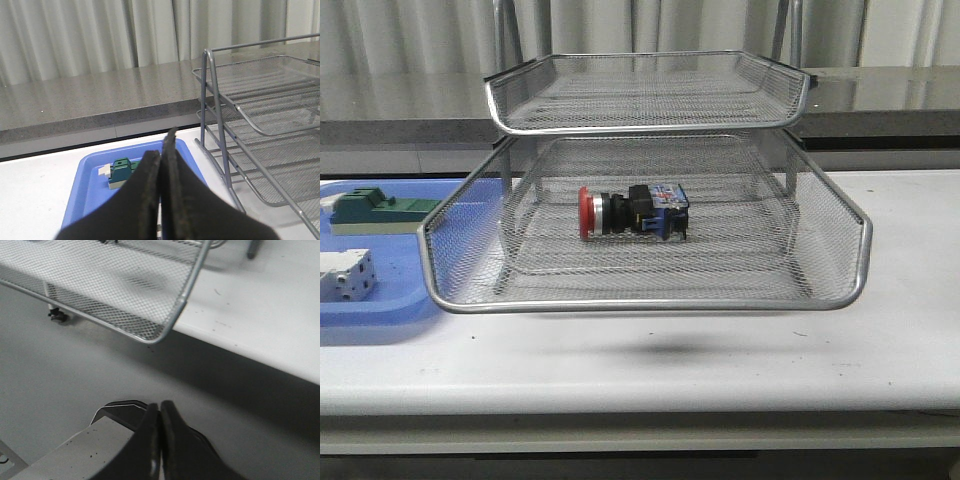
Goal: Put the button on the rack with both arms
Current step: 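Push the middle wire tray back into the rack with the right gripper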
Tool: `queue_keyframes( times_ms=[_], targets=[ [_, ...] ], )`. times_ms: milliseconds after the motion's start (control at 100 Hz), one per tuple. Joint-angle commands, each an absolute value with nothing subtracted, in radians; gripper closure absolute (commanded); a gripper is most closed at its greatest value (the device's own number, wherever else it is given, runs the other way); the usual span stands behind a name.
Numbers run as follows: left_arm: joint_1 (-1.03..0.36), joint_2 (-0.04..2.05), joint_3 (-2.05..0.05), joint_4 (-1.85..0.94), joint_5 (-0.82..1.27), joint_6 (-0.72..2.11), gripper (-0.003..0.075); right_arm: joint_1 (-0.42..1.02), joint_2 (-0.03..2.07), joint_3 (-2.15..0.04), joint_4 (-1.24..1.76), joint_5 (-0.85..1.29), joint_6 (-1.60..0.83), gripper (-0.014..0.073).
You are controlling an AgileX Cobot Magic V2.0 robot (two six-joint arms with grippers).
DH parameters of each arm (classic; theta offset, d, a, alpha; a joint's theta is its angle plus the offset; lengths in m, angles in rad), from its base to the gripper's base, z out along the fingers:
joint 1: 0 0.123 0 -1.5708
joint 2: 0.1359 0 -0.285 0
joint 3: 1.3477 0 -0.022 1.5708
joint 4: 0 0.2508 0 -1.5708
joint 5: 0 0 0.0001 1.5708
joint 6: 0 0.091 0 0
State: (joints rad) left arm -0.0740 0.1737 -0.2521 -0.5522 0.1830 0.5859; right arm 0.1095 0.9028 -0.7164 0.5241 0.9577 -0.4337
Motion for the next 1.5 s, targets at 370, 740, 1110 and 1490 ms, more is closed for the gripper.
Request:
queue_keyframes(
  times_ms=[370, 740, 1110, 1490],
  targets=[
    [-0.072, 0.182, -0.280, -0.568, 0.110, 0.579, 0.0741, 0.508, 1.123, -0.750, 0.502, 0.641, -0.520, 0.0651],
    [-0.072, 0.182, -0.280, -0.568, 0.110, 0.579, 0.0741, 0.776, 1.335, -0.750, 0.338, 0.426, -0.520, 0.0651],
    [-0.072, 0.182, -0.280, -0.568, 0.110, 0.579, 0.0741, 0.816, 1.482, -0.750, 0.256, 0.236, -0.520, 0.0651],
    [-0.072, 0.182, -0.280, -0.568, 0.110, 0.579, 0.0741, 0.811, 1.524, -0.750, 0.214, 0.082, -0.520, 0.0651]
  ],
)
